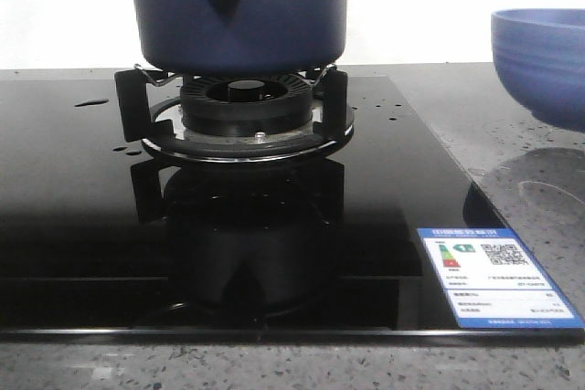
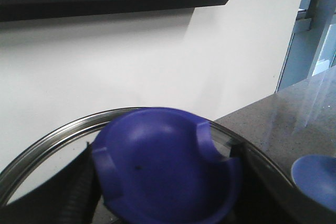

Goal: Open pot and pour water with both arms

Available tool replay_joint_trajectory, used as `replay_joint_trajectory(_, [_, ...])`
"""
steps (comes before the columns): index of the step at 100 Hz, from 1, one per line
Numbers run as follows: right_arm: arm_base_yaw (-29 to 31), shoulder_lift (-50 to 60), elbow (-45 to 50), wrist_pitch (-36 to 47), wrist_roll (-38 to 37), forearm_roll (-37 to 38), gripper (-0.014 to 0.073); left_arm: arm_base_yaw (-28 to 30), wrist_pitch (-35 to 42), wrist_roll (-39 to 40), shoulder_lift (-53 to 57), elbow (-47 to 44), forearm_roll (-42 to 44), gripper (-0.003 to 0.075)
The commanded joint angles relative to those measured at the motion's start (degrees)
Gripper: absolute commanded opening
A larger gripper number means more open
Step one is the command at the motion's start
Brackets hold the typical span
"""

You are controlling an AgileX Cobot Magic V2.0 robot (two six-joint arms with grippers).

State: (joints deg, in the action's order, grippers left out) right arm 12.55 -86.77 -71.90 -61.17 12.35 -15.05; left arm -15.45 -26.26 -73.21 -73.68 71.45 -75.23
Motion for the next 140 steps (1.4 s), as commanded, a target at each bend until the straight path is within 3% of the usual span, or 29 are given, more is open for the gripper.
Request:
replay_joint_trajectory(1, [0.24, 0.97, -1.98, 1.37, -0.25, -0.51, -0.0043, -0.46, 0.99, -0.11, 2.08, 2.32, -3.27, 0.0375])
replay_joint_trajectory(58, [0.13, -0.95, -1.98, 0.97, -0.15, 0.55, -0.0040, -0.46, 0.89, -0.11, 2.08, 2.32, -3.27, 0.0375])
replay_joint_trajectory(69, [0.13, -0.95, -2.89, -0.59, 0.81, 0.55, 0.0060, -0.46, 0.35, -0.11, 2.08, 2.32, -3.27, 0.0375])
replay_joint_trajectory(80, [0.13, -0.55, -5.88, -2.80, 0.81, 0.43, 0.0285, -0.46, -1.23, -0.11, 2.08, 2.32, -3.27, 0.0375])
replay_joint_trajectory(82, [0.13, -0.16, -6.89, -3.59, 0.81, 0.30, 0.0365, -0.46, -1.70, -0.11, 2.08, 2.32, -3.27, 0.0375])
replay_joint_trajectory(89, [0.13, 1.04, -9.40, -5.03, 0.81, -0.55, 0.0469, -0.46, -3.66, -0.11, 1.56, 2.32, -3.37, 0.0375])
replay_joint_trajectory(105, [0.13, 5.46, -12.68, -5.40, 0.81, -4.53, 0.0487, -1.12, -9.73, -0.11, -1.20, 2.32, -4.20, 0.0375])
replay_joint_trajectory(140, [0.13, 14.37, -12.99, -4.38, 0.81, -5.28, 0.0487, -5.12, -10.02, -5.01, -7.74, 2.32, -4.57, 0.0375])
